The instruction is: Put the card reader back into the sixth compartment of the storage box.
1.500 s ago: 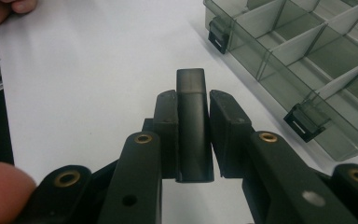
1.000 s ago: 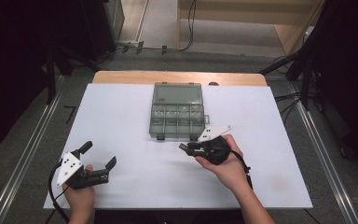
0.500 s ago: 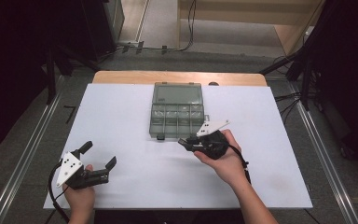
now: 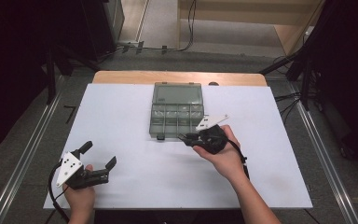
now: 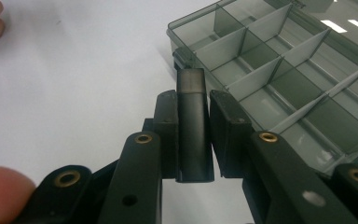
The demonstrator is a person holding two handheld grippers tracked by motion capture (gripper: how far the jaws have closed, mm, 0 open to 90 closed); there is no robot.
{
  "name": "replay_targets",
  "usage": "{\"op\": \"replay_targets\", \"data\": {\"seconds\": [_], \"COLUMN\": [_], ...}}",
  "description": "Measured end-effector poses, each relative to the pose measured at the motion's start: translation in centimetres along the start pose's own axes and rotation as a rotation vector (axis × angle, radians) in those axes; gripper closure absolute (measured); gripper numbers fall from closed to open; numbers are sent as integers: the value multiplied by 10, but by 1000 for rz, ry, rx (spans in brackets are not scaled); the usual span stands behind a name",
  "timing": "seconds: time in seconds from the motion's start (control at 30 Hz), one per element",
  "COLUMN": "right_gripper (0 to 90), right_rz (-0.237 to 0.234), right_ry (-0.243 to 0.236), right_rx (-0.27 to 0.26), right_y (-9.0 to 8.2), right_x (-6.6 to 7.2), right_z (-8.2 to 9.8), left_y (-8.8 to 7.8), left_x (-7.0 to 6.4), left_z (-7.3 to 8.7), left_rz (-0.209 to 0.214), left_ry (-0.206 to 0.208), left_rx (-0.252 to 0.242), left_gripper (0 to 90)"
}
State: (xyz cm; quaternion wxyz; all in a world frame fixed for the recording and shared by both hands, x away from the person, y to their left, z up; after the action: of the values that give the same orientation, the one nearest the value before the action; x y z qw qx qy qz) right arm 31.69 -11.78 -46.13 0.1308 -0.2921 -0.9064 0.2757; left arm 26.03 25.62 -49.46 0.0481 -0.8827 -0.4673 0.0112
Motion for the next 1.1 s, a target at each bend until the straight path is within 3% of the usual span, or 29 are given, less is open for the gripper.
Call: {"op": "replay_targets", "data": {"seconds": [1.1], "right_gripper": [712], "right_rz": [3], "right_ry": [8], "right_rx": [-3], "right_y": [32], "right_x": [-11], "right_z": [-29], "left_y": [0], "left_x": [1], "left_z": [0], "left_rz": [4], "left_ry": [0], "left_rx": [-1], "left_gripper": [0]}}
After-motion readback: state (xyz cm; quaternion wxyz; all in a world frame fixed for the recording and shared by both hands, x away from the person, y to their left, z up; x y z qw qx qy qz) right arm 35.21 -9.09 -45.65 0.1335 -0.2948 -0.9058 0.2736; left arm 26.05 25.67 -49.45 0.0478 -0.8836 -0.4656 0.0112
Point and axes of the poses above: each handheld gripper's, and its own axes: y roughly forward along the jaws, z roughly out of its underside, x roughly to its left, the point moved 3 cm from there along y, roughly forward along the jaws, and after that the axes turned 6 degrees about -x, right-handed, at the moved point
